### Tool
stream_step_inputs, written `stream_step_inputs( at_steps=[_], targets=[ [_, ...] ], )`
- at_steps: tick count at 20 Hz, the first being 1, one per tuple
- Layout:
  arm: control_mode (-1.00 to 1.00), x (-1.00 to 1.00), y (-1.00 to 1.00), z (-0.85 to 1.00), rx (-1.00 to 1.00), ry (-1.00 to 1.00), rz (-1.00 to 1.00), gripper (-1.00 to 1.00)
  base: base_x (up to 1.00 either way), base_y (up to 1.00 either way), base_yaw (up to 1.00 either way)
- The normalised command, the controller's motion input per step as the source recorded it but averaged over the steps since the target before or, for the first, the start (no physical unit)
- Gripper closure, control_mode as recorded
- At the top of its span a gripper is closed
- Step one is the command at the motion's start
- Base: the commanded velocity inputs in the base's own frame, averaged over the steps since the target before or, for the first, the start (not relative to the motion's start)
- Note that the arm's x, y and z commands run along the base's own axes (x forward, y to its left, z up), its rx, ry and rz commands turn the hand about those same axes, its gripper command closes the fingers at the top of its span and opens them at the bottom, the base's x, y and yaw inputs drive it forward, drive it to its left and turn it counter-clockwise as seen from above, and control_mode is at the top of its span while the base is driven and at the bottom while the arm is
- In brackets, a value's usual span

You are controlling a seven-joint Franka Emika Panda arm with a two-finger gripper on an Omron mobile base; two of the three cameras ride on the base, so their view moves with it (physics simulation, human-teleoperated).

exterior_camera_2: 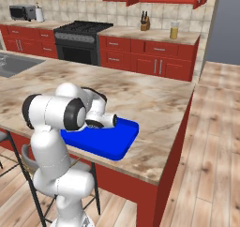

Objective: There is a tray on the dining counter. Grab the cup, mug, and pitcher and place them on the tray. The pitcher may be placed next to the tray if it cannot fit the tray.

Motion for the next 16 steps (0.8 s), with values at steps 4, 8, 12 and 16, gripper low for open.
stream_step_inputs(
  at_steps=[4,8,12,16],
  targets=[
    [-1.0,0.05,-0.01,-0.21,0.0,0.0,0.0,1.0,0.0,0.0,0.0],
    [-1.0,0.0,-0.01,-0.34,-0.02,0.0,0.0,1.0,0.0,0.0,0.0],
    [-1.0,-0.23,0.0,-0.3,-0.06,0.0,0.0,1.0,0.0,0.0,0.0],
    [-1.0,-0.27,0.0,-0.25,-0.06,0.0,0.0,1.0,0.0,0.0,0.0]
  ],
)
